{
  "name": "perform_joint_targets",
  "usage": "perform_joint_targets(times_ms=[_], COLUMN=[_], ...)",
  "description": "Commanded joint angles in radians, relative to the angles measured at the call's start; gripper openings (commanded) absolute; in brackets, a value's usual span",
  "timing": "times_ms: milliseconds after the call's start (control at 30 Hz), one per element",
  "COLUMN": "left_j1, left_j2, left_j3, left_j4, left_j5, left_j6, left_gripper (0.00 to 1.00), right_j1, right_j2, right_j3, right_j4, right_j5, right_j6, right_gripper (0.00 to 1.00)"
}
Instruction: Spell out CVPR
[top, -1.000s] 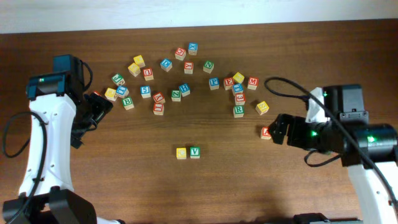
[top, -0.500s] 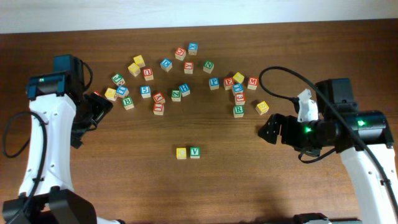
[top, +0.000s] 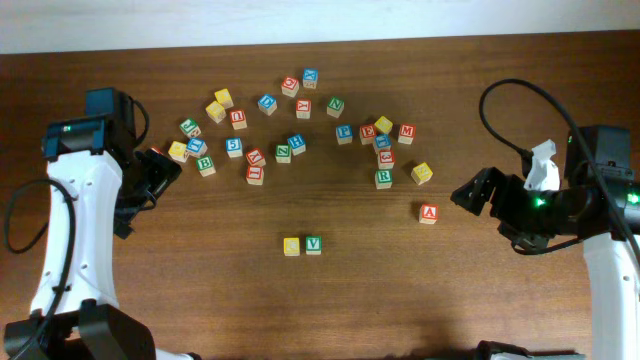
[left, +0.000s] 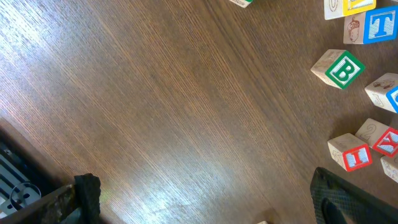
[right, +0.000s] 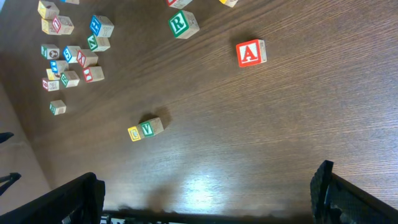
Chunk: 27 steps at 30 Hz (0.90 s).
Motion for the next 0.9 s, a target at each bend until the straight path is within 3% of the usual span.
perform_joint_targets(times_ms=[0, 600, 867], left_j1=[0.007, 0.007, 0.007], left_j2=[0.000, 0.000, 0.000], left_j3=[-0.003, -0.003, -0.003], left_j4=[-0.001, -0.001, -0.001], left_j5=[-0.001, -0.001, -0.001], left_j6=[-0.010, -0.010, -0.010], left_gripper=[0.99, 0.99, 0.99], right_j1=[-0.004, 0.014, 0.302], right_j2=[0.003, 0.006, 0.019], right_j3=[0.023, 0.021, 0.021], right_j4=[-0.003, 0.050, 0.182], right_j5=[-0.013, -0.080, -0.079], right_j6=[-0.003, -0.003, -0.003], right_gripper=[0.98, 0.98, 0.98])
